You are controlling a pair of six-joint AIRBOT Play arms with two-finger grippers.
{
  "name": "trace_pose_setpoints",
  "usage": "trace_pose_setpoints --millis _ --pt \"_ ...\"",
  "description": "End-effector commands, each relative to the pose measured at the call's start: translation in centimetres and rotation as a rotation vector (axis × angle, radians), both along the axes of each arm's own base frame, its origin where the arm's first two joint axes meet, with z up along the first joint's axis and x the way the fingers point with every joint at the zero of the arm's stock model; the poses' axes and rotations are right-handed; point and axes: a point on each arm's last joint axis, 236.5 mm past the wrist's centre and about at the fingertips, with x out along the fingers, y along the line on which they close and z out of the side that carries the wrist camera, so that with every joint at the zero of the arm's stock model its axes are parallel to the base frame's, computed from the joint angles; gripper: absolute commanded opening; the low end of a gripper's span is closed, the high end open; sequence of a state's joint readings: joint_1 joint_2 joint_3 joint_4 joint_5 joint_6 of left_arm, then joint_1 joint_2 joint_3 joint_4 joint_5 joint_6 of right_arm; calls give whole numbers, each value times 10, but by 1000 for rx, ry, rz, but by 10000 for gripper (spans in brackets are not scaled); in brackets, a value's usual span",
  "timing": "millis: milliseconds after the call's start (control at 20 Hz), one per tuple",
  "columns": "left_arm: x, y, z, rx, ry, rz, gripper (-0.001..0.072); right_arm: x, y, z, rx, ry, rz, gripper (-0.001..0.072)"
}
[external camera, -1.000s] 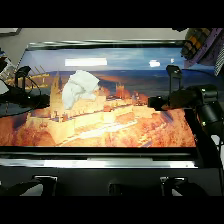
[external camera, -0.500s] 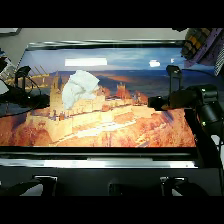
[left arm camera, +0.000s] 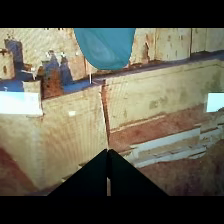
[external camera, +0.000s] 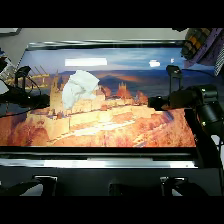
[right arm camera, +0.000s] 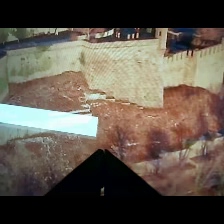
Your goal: Fold the clothes and pants, and hang the long-sleeved shirts on hangers.
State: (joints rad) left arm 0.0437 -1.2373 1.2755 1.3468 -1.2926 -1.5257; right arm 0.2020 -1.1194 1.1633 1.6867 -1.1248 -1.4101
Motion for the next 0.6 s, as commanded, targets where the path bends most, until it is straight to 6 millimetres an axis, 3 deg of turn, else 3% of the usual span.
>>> trace_pose_setpoints --millis 0,50,100,150,300,550 --pt "0 0 -1 1 2 -1 21 0 1 1 4 -2 0 33" --pt "3 0 -2 0 -3 4 80 0 1 1 3 -2 1 33" --pt "9 0 -2 -10 -17 38 429 0 1 1 3 -2 0 33" --pt "17 0 -2 -31 -32 94 720 0 1 1 3 -2 1 33" --pt "59 -4 -2 -68 -127 178 720 0 1 1 3 -1 0 33" --pt "141 -57 -42 -82 -174 117 720 -4 1 -1 11 24 -17 39"
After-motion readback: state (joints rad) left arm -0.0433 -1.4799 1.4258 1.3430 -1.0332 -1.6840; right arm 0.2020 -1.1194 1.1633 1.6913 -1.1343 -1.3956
